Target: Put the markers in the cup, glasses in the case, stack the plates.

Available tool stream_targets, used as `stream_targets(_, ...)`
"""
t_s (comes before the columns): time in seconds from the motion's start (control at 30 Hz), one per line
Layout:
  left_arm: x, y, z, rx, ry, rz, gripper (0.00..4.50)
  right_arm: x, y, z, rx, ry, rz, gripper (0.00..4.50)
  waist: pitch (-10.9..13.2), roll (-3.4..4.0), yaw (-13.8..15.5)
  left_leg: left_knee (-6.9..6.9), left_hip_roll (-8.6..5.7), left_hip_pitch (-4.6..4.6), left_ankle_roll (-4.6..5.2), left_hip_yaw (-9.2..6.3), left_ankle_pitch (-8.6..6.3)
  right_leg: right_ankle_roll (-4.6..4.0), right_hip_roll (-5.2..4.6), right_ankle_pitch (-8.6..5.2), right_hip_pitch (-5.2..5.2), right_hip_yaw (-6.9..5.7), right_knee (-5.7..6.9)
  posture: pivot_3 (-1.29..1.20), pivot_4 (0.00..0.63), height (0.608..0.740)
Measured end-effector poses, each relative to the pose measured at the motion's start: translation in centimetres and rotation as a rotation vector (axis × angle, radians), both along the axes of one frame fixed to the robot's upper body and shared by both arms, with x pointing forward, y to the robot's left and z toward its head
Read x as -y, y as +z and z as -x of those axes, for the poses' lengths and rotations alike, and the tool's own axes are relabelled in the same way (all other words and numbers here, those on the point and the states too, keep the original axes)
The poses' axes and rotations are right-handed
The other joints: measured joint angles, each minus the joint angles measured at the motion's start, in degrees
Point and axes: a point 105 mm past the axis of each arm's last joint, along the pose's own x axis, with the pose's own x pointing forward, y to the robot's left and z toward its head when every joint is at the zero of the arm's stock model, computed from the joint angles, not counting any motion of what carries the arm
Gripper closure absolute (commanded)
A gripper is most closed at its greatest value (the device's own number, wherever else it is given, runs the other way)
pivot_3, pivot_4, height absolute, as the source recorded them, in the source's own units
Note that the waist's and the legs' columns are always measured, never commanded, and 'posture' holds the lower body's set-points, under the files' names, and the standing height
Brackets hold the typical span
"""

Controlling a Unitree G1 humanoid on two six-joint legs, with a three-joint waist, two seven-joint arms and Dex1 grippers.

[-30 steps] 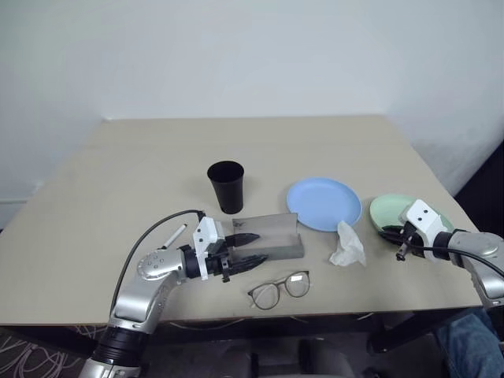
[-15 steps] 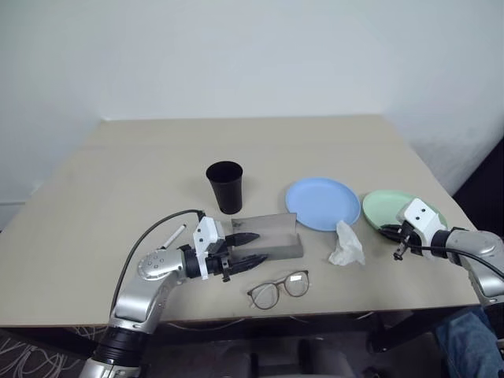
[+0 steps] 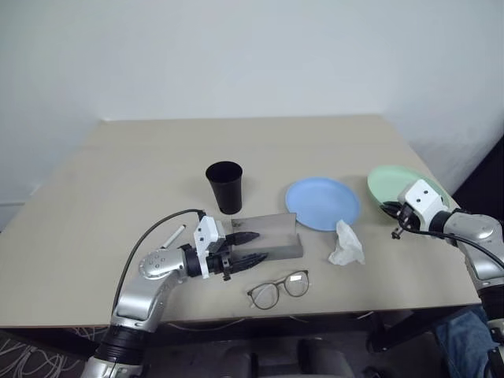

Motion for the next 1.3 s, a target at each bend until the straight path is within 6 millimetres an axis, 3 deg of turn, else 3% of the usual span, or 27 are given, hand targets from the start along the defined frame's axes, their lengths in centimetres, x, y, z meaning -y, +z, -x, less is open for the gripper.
stream_targets(0.1,-0.1,-0.1,-0.4,0.007,0.013,-0.008,1.77,-1.5,1.2,-0.4,0.035,0.080,-0.013,4.35,0.0,0.00,0.0,0.00,0.01,0.02,0.01,0.00,0.00,0.00,0.08,0.00,0.01,0.10,0.02,0.00,0.000,0.740)
stream_targets(0.2,-0.2,0.2,-1.1,0.023,0.020,-0.006,1.77,-4.3,2.1,-0.7,0.052,0.218,-0.019,4.35,0.0,0.00,-0.1,0.00,0.04,0.08,0.01,0.02,0.01,-0.01,0.11,0.00,0.02,0.12,0.04,0.00,0.000,0.740)
stream_targets(0.37,-0.3,0.3,-1.6,0.032,0.028,-0.006,1.77,-8.4,2.1,-1.1,0.020,0.400,-0.031,4.35,0.0,0.01,-0.1,0.00,0.04,0.11,0.01,0.02,0.01,-0.02,0.13,0.01,0.03,0.17,0.09,0.00,0.000,0.740)
stream_targets(0.47,-0.4,0.4,-1.7,0.038,0.031,-0.006,1.77,-9.6,1.2,-1.4,-0.018,0.446,-0.031,4.35,0.0,0.02,0.0,0.00,-0.01,0.07,0.02,-0.04,0.01,-0.04,0.13,0.03,0.04,0.20,0.10,0.00,0.000,0.740)
stream_targets(0.77,-0.7,0.3,-1.9,0.043,0.062,-0.009,1.77,-11.1,-1.4,-2.1,-0.095,0.497,-0.012,4.35,0.0,0.05,0.0,-0.05,-0.09,0.05,0.07,-0.10,-0.02,-0.17,0.17,0.13,0.02,0.37,0.12,0.00,0.000,0.740)
stream_targets(1.3,-0.7,0.1,-1.6,0.040,0.070,-0.010,1.77,-12.0,-1.7,-0.8,-0.115,0.585,0.002,4.35,0.0,0.04,-0.1,-0.05,-0.13,0.46,0.06,0.28,-0.02,-0.18,0.19,0.12,0.02,0.81,0.57,0.00,0.000,0.740)
